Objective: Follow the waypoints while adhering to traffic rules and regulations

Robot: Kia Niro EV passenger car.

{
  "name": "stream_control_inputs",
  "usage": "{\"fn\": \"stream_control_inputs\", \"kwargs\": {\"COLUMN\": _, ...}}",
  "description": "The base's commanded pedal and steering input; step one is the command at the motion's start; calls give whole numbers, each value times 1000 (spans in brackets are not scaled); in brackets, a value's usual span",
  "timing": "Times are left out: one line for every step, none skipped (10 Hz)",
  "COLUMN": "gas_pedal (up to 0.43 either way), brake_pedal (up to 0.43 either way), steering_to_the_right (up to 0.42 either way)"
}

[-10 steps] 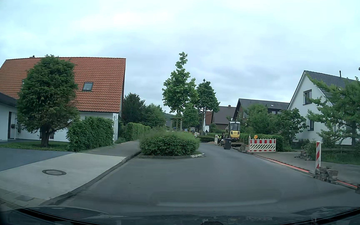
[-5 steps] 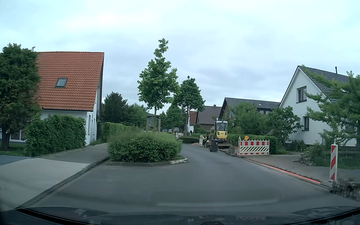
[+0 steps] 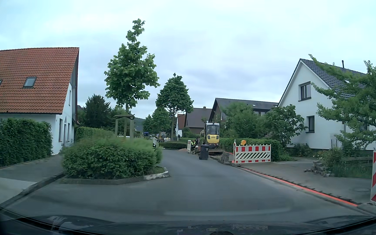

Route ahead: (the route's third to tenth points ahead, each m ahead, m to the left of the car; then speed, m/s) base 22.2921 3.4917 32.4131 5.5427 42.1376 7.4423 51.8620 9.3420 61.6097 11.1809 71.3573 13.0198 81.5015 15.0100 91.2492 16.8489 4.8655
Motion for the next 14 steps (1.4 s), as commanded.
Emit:
{"fn": "stream_control_inputs", "kwargs": {"gas_pedal": 98, "brake_pedal": 0, "steering_to_the_right": 131}}
{"fn": "stream_control_inputs", "kwargs": {"gas_pedal": 98, "brake_pedal": 0, "steering_to_the_right": 126}}
{"fn": "stream_control_inputs", "kwargs": {"gas_pedal": 59, "brake_pedal": 0, "steering_to_the_right": 119}}
{"fn": "stream_control_inputs", "kwargs": {"gas_pedal": 28, "brake_pedal": 0, "steering_to_the_right": 110}}
{"fn": "stream_control_inputs", "kwargs": {"gas_pedal": 20, "brake_pedal": 0, "steering_to_the_right": 95}}
{"fn": "stream_control_inputs", "kwargs": {"gas_pedal": 0, "brake_pedal": 0, "steering_to_the_right": 72}}
{"fn": "stream_control_inputs", "kwargs": {"gas_pedal": 0, "brake_pedal": 0, "steering_to_the_right": 57}}
{"fn": "stream_control_inputs", "kwargs": {"gas_pedal": 0, "brake_pedal": 0, "steering_to_the_right": 36}}
{"fn": "stream_control_inputs", "kwargs": {"gas_pedal": 0, "brake_pedal": 0, "steering_to_the_right": 13}}
{"fn": "stream_control_inputs", "kwargs": {"gas_pedal": 0, "brake_pedal": 0, "steering_to_the_right": -4}}
{"fn": "stream_control_inputs", "kwargs": {"gas_pedal": 0, "brake_pedal": 0, "steering_to_the_right": -29}}
{"fn": "stream_control_inputs", "kwargs": {"gas_pedal": 0, "brake_pedal": 0, "steering_to_the_right": -51}}
{"fn": "stream_control_inputs", "kwargs": {"gas_pedal": 0, "brake_pedal": 0, "steering_to_the_right": -68}}
{"fn": "stream_control_inputs", "kwargs": {"gas_pedal": 0, "brake_pedal": 0, "steering_to_the_right": -89}}
